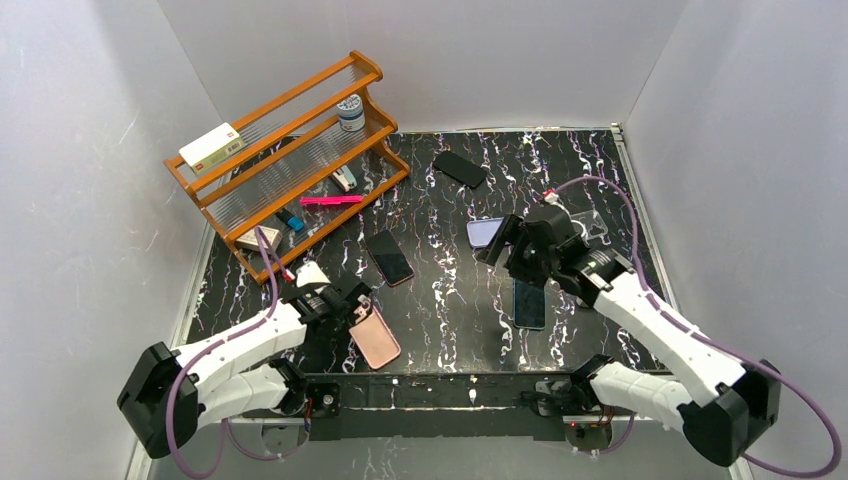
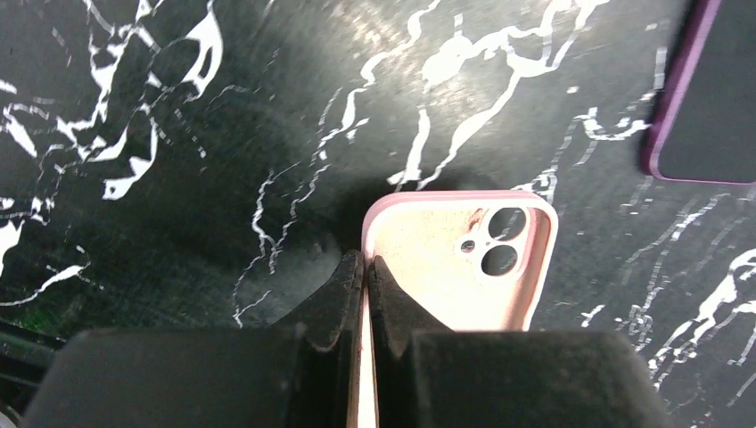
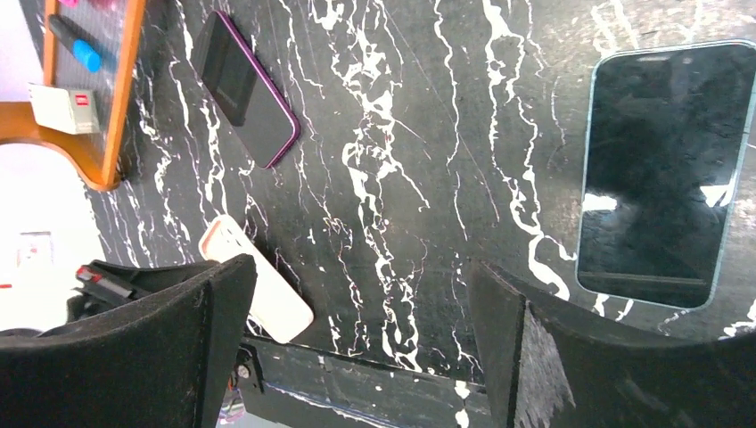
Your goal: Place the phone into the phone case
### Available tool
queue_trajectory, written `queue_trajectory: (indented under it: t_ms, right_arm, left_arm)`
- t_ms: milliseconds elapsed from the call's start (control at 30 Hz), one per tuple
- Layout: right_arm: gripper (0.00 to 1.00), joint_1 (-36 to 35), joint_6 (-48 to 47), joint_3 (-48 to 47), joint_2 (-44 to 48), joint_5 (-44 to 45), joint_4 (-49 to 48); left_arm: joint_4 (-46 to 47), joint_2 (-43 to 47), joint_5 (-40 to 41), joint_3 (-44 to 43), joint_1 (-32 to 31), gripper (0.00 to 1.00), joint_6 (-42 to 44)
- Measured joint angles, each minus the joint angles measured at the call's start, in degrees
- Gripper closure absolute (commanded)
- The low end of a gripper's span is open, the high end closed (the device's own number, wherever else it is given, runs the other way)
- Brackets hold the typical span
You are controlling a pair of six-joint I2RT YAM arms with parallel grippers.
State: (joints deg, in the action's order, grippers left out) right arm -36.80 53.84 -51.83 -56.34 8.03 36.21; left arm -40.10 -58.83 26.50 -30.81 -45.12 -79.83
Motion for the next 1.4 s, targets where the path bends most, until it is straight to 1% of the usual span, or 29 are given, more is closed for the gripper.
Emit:
queue_trajectory:
  t_ms: [133,200,233,267,367,467,633,833,1000,1267,1400]
  right_arm:
    - [0.11,0.0,-1.2,-0.5,-6.6,-2.6,-2.5]
    - [0.09,0.0,-2.4,-1.7,-11.3,-4.4,-3.6]
    - [0.04,0.0,-3.2,-2.3,-13.6,-5.6,-4.4]
    - [0.02,0.0,-3.8,-2.9,-15.8,-6.9,-5.6]
    - [0.01,-0.3,-6.0,-4.3,-21.1,-10.1,-8.6]
    - [0.01,-2.2,-8.4,-7.9,-27.8,-10.9,-10.2]
    - [0.01,-7.0,-13.1,-17.8,-39.6,-9.9,-11.1]
    - [0.01,-11.3,-19.7,-28.7,-50.3,-6.2,-12.5]
    - [0.01,-13.1,-24.2,-34.2,-56.6,-4.4,-13.4]
    - [0.01,-14.1,-28.8,-39.1,-63.1,-1.8,-14.1]
    - [0.01,-15.7,-31.1,-41.2,-65.7,0.1,-14.0]
  left_arm:
    - [0.7,0.0,2.0,-2.5,0.0,1.0,4.0]
    - [0.6,0.0,3.0,-3.5,0.0,1.0,5.3]
    - [0.3,0.0,3.3,-3.9,0.0,1.0,5.9]
    - [0.0,0.0,3.8,-4.2,0.0,1.0,6.5]
    - [-1.4,0.0,4.9,-4.5,0.0,1.0,7.8]
    - [-3.0,0.5,5.9,-4.5,0.0,1.0,8.7]
    - [-5.6,4.3,7.1,-4.5,0.0,1.0,9.9]
    - [-7.5,12.7,8.5,-4.5,0.0,1.0,11.5]
    - [-9.2,15.9,9.6,-4.5,0.0,1.0,12.3]
    - [-9.9,16.0,10.2,-4.5,0.0,1.0,13.1]
    - [-9.8,16.0,10.1,-4.5,0.0,1.0,13.2]
